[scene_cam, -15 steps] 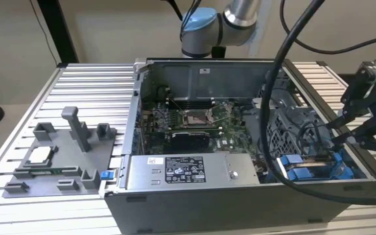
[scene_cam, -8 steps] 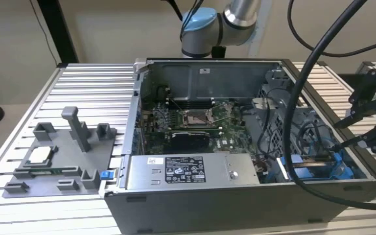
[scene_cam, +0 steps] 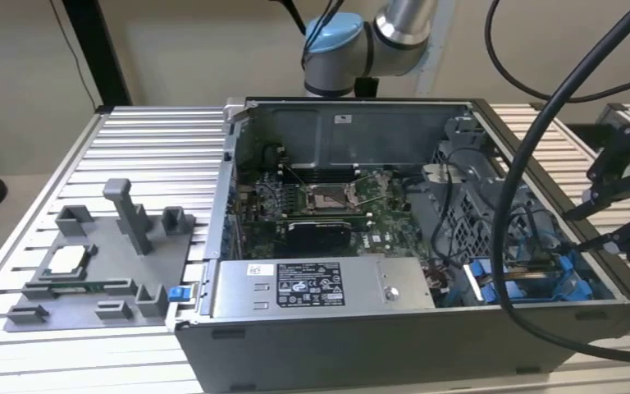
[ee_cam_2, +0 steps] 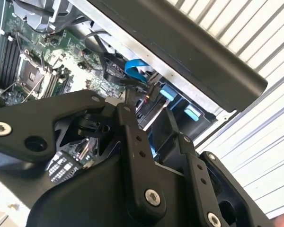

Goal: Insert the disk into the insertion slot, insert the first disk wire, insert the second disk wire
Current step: 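Insert the second disk wire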

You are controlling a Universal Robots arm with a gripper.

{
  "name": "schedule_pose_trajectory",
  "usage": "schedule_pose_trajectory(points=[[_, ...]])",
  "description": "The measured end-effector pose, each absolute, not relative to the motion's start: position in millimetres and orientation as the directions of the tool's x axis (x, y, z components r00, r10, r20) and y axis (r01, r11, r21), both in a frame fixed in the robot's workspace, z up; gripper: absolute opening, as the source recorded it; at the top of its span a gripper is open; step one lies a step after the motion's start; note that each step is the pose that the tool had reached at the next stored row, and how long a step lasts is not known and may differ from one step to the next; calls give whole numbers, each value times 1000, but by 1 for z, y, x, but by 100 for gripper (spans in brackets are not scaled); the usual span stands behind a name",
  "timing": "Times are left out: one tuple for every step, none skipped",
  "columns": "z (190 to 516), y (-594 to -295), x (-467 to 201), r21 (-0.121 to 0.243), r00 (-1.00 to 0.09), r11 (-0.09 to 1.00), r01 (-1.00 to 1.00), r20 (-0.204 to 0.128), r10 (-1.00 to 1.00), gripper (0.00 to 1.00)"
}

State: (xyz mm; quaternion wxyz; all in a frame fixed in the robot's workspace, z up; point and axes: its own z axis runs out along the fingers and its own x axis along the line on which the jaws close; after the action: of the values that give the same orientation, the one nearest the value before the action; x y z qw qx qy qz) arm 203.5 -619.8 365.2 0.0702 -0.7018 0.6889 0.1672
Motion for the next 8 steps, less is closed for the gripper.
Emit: schedule_pose_trajectory(points=[[365, -620, 204, 129, 0, -45, -991, -331, -944, 100], [365, -620, 204, 124, 5, -49, -991, -331, -944, 100], [364, -620, 205, 121, 11, -54, -991, -331, -943, 100], [363, -620, 206, 119, 14, -57, -991, -332, -943, 100], [362, -620, 206, 118, 18, -60, -991, -332, -943, 100], [361, -620, 207, 118, 21, -63, -991, -331, -943, 100], [359, -620, 208, 118, 24, -66, -991, -331, -943, 100], [357, -620, 209, 118, 25, -68, -991, -332, -943, 100]])
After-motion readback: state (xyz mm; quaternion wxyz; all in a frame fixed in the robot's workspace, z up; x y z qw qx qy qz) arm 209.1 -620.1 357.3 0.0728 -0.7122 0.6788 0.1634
